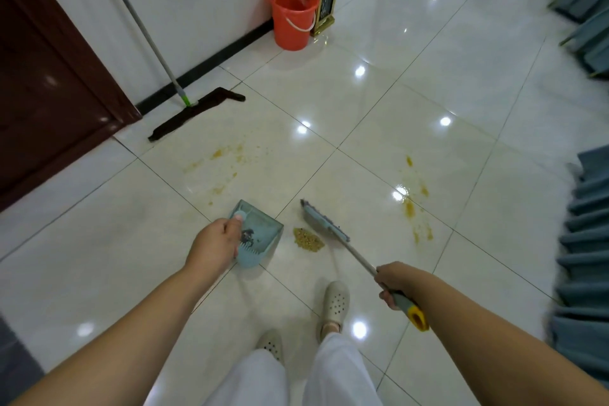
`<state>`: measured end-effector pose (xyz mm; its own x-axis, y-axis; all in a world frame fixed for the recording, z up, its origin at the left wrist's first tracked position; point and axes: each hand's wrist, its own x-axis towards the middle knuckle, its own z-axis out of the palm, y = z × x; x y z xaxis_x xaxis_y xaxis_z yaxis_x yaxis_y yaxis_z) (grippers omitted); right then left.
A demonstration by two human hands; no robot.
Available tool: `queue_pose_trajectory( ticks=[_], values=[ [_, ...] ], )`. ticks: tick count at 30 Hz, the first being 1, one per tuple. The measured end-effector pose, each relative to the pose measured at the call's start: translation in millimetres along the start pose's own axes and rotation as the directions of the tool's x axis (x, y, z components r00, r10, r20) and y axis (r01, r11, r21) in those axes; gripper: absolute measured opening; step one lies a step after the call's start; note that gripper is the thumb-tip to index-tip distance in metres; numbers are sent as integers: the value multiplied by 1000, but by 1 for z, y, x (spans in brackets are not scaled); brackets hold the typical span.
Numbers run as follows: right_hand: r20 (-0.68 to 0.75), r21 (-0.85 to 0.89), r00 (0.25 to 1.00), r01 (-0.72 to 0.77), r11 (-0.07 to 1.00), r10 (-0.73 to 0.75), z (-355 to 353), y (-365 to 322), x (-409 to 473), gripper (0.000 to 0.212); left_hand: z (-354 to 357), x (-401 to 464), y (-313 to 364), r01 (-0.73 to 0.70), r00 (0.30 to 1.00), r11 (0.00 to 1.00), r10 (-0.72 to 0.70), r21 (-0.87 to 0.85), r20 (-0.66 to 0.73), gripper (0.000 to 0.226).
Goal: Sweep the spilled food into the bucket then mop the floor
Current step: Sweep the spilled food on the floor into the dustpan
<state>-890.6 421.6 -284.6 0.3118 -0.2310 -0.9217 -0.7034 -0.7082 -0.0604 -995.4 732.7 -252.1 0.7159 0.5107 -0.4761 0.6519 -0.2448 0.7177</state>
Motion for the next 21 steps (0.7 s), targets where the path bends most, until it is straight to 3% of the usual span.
queue_pose_trajectory(
  ticks=[5,12,16,21],
  values=[
    [105,195,988,-130,972,111,15,-2,2,15,2,-10,-6,8,995,999,-13,50,95,46],
    [248,338,966,-157,928,73,36,-6,-6,23,13,-21,-12,19,982,995,-37,95,187,46],
    [237,382,970,-141,913,51,21,-11,-14,24,22,-24,-10,2,971,994,-28,107,239,47],
    [160,286,984,-124,950,81,11,-21,-9,27,33,-25,-6,-13,961,994,-17,104,276,47]
  ],
)
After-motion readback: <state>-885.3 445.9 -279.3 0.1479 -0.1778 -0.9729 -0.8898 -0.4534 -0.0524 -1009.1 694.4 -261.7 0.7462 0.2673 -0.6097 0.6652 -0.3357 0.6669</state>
